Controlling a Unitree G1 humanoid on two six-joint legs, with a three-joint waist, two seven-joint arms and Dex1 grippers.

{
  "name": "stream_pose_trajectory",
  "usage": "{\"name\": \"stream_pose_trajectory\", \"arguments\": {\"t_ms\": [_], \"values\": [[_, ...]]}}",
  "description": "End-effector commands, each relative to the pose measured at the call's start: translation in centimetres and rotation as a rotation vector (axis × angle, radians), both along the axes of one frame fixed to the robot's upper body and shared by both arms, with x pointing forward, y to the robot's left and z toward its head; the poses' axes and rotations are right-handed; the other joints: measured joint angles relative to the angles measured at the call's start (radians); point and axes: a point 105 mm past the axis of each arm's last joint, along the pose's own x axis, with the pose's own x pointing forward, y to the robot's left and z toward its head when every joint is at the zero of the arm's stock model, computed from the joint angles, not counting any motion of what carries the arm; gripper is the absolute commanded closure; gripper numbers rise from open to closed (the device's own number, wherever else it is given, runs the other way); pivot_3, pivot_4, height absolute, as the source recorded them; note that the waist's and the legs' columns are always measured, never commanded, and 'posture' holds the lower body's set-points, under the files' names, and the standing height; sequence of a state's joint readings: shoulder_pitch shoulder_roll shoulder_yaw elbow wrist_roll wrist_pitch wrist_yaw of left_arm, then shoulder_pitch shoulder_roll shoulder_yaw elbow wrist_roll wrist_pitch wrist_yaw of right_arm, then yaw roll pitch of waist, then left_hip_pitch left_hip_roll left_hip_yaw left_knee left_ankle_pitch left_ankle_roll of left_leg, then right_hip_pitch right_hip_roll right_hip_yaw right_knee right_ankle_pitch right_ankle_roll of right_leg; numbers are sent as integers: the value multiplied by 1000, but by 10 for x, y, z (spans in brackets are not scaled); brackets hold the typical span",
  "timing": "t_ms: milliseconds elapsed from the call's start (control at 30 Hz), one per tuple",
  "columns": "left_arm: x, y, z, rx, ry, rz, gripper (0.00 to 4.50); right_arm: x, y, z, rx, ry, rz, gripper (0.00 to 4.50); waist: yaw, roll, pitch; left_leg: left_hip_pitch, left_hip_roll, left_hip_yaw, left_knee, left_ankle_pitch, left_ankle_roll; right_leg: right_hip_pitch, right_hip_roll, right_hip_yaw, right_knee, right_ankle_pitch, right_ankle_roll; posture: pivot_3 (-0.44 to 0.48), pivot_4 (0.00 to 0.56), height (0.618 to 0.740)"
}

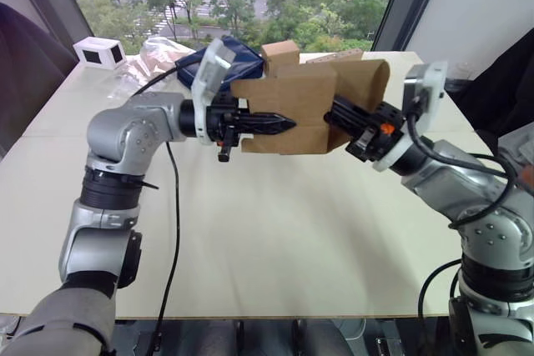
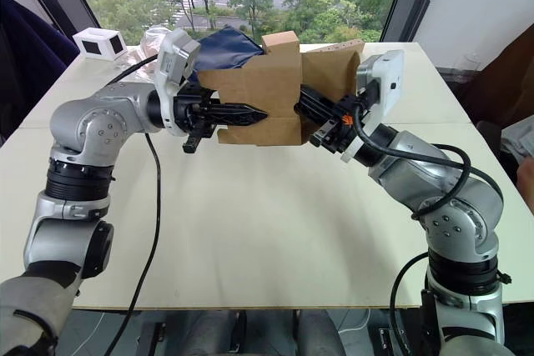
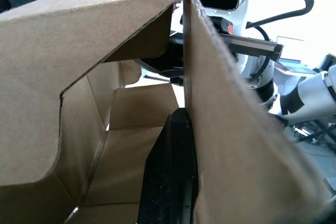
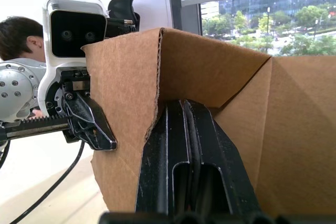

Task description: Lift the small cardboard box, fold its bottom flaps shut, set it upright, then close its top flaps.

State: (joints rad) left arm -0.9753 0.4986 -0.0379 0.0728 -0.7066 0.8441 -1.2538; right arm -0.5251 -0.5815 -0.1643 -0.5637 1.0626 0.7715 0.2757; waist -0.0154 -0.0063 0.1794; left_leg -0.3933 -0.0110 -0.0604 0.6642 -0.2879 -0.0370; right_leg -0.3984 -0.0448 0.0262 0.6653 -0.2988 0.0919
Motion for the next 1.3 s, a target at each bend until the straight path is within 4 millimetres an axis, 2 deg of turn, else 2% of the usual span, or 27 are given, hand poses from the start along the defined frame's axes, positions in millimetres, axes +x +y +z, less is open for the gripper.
{"name": "stream_pose_trajectory", "arguments": {"t_ms": [33, 133, 333, 533, 633, 733, 933, 1300], "values": [[1, 1, 6, -8, -34, 15, 4500, -15, 1, 0, -114, -46, 21, 4486, 0, 0, 0, 0, 0, 0, 0, 0, 0, 0, 0, 0, 0, 0, 0, 0, 150, 740], [5, 5, 5, -10, -25, 40, 4500, -26, -16, 5, -164, -43, -7, 4486, 4, 0, 1, 0, 0, 0, 0, 0, 0, 0, 0, 0, 0, 0, 0, 0, 150, 740], [6, 10, 5, -22, 6, 45, 4500, -35, -50, 7, -117, 38, -68, 4486, 3, 0, 1, -1, 0, 0, 0, 0, 0, 0, 0, 0, 0, 0, 0, 0, 150, 740], [6, 11, 5, -20, 7, 44, 4500, -42, -58, -19, -193, 146, -77, 4486, 1, 0, 1, 0, 0, 0, 0, 0, 0, 1, 0, 0, 0, 0, 0, 0, 150, 740], [5, 10, 6, -23, 5, 40, 4500, -37, -55, -41, -260, 182, -98, 4486, 3, 0, 1, 0, 0, 0, 0, 0, 0, 1, 1, 0, 0, 0, 0, 0, 150, 740], [3, 8, 8, -27, 3, 30, 4500, -31, -48, -47, -266, 171, -87, 4486, 0, 0, 1, 0, 0, 0, 0, 0, 0, 1, 1, 0, 0, 0, 0, 0, 150, 740], [-3, 6, 8, -24, 9, 4, 4500, -21, -35, -43, -205, 122, -79, 4486, 2, 0, 1, 0, 0, 0, 0, 0, 0, 1, 1, 0, 0, 0, 0, 0, 150, 740], [-8, 4, 1, -3, 21, -13, 4500, -23, -15, -34, -134, 104, 9, 4486, 1, 0, 1, 0, 0, 0, 0, 0, 0, 0, 0, 0, 0, 0, 0, 0, 150, 740]]}}
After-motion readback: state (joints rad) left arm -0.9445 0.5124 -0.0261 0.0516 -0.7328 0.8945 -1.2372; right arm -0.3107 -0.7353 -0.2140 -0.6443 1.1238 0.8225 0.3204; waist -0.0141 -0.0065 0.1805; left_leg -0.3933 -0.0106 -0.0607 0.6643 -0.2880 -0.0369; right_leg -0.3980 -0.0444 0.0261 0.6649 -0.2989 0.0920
